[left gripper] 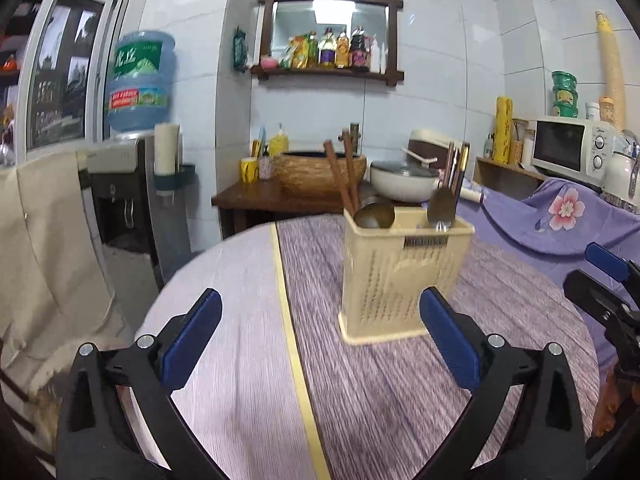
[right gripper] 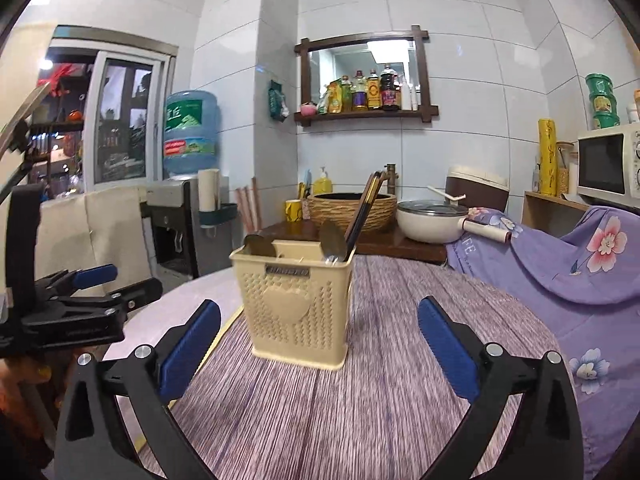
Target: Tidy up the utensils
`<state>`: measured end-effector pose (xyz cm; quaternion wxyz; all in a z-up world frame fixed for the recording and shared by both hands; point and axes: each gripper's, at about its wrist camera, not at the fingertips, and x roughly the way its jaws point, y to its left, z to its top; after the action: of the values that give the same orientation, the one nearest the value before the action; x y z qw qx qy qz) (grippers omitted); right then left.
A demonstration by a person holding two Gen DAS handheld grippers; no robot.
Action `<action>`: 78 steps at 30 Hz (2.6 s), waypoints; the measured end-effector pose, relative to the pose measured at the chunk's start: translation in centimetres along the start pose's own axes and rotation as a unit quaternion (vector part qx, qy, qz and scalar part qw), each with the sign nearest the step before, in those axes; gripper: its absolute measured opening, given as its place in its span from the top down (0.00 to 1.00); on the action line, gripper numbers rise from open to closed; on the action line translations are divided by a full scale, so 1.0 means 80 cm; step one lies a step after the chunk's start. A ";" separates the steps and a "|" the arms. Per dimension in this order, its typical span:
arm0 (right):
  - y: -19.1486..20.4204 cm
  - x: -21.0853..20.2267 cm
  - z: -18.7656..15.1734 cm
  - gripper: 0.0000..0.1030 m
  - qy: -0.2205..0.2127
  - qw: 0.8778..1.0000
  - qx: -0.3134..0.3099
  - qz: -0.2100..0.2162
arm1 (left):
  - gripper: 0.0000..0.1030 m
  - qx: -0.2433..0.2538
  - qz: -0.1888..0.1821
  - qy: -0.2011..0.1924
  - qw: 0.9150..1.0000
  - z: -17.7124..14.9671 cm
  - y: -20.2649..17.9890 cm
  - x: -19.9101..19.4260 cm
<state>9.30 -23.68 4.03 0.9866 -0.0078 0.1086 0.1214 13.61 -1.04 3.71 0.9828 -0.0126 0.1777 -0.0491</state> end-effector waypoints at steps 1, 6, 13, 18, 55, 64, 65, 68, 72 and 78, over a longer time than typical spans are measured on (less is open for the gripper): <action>0.005 -0.007 -0.010 0.06 0.003 1.000 -0.008 0.002 | 0.06 -0.003 0.002 0.007 1.000 -0.010 0.000 -0.004; 0.017 -0.039 -0.047 0.06 0.007 1.000 -0.005 0.004 | 0.06 -0.017 0.017 0.038 0.999 -0.050 -0.002 -0.021; 0.025 -0.072 -0.076 0.06 0.011 1.000 -0.004 -0.003 | 0.06 -0.024 0.019 0.031 0.999 -0.081 -0.007 -0.054; 0.026 -0.080 -0.084 0.06 0.014 1.000 -0.001 -0.007 | 0.06 -0.001 0.022 0.032 0.999 -0.087 -0.022 -0.066; 0.019 -0.076 -0.094 0.06 0.030 0.999 0.012 -0.010 | 0.06 0.011 0.028 0.053 0.998 -0.103 -0.027 -0.064; 0.019 -0.076 -0.095 0.06 0.029 0.999 0.013 -0.010 | 0.06 0.012 0.028 0.054 0.998 -0.104 -0.028 -0.063; 0.019 -0.076 -0.094 0.06 0.029 0.999 0.012 -0.010 | 0.06 0.012 0.027 0.054 0.998 -0.103 -0.027 -0.064; 0.019 -0.076 -0.095 0.06 0.030 0.999 0.011 -0.011 | 0.06 0.011 0.027 0.055 0.998 -0.104 -0.027 -0.063; 0.020 -0.076 -0.095 0.06 0.030 0.999 0.009 -0.011 | 0.06 0.012 0.028 0.055 0.998 -0.104 -0.027 -0.063; 0.021 -0.077 -0.093 0.06 0.028 1.000 0.005 -0.011 | 0.06 0.012 0.028 0.054 0.998 -0.104 -0.026 -0.063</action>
<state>1.46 -23.82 -1.89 0.9844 -0.0080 0.1370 0.1099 5.77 -2.67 -2.22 0.9727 0.0070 0.2305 -0.0244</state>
